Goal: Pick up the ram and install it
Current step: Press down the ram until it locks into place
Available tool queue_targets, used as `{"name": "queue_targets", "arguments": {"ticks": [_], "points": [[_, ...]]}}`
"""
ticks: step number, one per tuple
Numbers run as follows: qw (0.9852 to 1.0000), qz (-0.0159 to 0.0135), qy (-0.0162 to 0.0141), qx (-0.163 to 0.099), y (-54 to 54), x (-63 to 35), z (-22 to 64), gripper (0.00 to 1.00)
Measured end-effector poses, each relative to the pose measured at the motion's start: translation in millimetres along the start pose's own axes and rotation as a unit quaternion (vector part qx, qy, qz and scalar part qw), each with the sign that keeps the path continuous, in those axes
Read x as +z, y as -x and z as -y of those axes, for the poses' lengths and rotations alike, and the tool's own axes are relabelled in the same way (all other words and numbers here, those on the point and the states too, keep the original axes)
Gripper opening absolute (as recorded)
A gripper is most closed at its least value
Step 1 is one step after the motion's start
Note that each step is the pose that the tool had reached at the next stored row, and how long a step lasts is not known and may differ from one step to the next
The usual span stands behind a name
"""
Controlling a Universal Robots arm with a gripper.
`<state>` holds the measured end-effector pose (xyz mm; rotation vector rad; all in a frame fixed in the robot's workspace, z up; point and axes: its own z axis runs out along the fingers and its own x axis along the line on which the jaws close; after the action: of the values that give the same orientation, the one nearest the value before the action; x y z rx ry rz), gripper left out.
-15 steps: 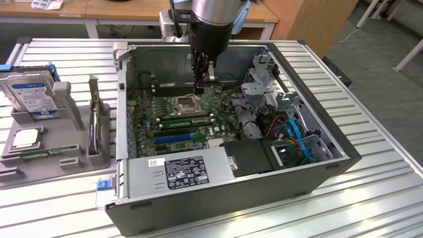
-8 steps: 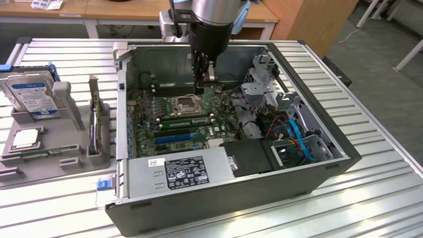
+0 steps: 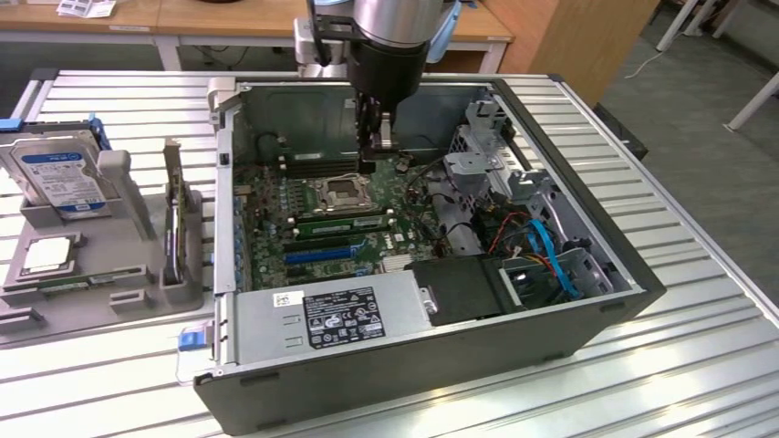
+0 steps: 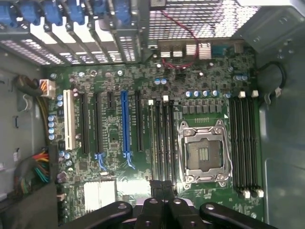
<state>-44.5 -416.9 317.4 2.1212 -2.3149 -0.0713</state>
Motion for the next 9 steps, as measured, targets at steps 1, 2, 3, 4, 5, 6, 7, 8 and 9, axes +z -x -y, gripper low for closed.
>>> {"name": "queue_targets", "arguments": {"ticks": [1, 2, 3, 4, 5, 6, 7, 8, 9], "points": [[1.0, 0.0002, -0.0002, 0.007, 0.0, 0.0, 0.0, 0.1], [0.9999, 0.0005, -0.0004, 0.014, 0.0, 0.0, 0.0, 0.1], [0.9998, 0.0007, -0.0006, 0.021, 0.0, 0.1, 0.0, 0.1], [0.9996, 0.0009, -0.0008, 0.028, 0.0, 0.1, 0.0, 0.1], [0.9994, 0.0012, -0.001, 0.035, 0.0, 0.1, 0.0, 0.1], [0.9991, 0.0014, -0.0012, 0.042, 0.0, 0.1, 0.0, 0.1], [0.9988, 0.0017, -0.0015, 0.049, 0.0, 0.2, 0.0, 0.1], [0.9984, 0.0019, -0.0017, 0.057, 0.0, 0.2, 0.0, 0.1], [0.9979, 0.0022, -0.0019, 0.064, 0.0, 0.2, 0.0, 0.1]]}}
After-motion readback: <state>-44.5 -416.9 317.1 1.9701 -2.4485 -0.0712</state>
